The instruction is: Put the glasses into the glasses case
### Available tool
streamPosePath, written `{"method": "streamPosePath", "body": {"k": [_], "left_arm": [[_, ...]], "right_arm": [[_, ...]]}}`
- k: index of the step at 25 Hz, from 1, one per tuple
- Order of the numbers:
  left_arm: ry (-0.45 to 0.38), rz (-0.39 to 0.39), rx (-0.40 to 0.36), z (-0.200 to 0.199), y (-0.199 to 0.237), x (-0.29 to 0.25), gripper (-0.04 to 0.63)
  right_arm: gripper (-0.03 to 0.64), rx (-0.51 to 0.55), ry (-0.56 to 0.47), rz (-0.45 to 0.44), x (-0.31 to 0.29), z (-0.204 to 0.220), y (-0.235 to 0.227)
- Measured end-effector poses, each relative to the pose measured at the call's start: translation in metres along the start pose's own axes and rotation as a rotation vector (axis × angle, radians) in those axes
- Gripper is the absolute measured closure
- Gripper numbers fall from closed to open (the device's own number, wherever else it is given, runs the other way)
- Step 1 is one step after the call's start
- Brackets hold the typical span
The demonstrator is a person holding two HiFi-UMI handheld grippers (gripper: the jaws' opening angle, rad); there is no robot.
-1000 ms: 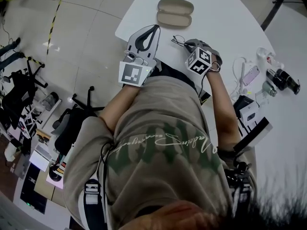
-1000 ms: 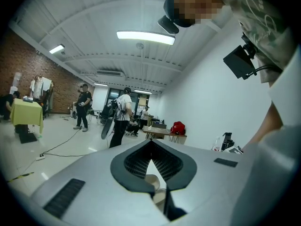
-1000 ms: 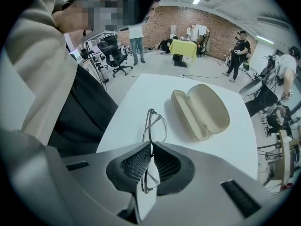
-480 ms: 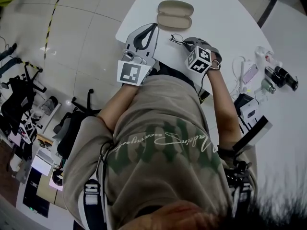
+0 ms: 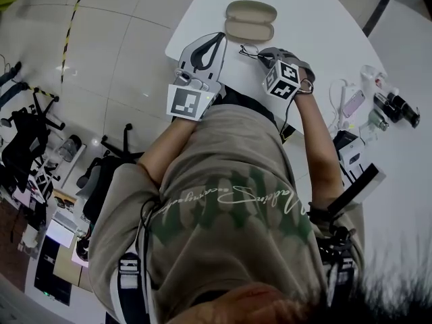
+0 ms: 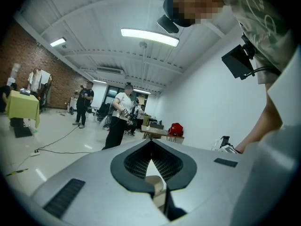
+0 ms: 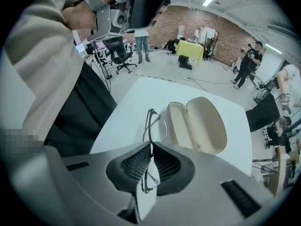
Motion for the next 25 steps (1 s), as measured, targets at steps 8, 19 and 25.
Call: {"method": "streamPosePath", "body": {"k": [8, 19, 25], "left_arm": [[-0.005, -0.016, 0.015, 0.001, 0.013, 0.006, 0.589], [-0.015, -0.049, 0.054, 0.003, 0.016, 0.016, 0.589], [-0.035, -0.082, 0.072, 0.002, 0.022, 0.023, 0.589]], "right_arm": [[0.586, 0.064, 0.012, -0.003, -0.004, -0.014, -0.010], [0.586, 0.142, 0.015, -0.011, -0.005, -0.026, -0.015], [0.586, 0.167, 0.005, -0.010, -0.009, -0.028, -0.021]]}}
Point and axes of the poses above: the fingertips, and each gripper's own axes: x backward along the fingers, y to its left, z out of its underside, the point moved 7 cm from there along x, backward along the fingers, and after that the axes turned 4 degrees about x, right-handed, at the moved point
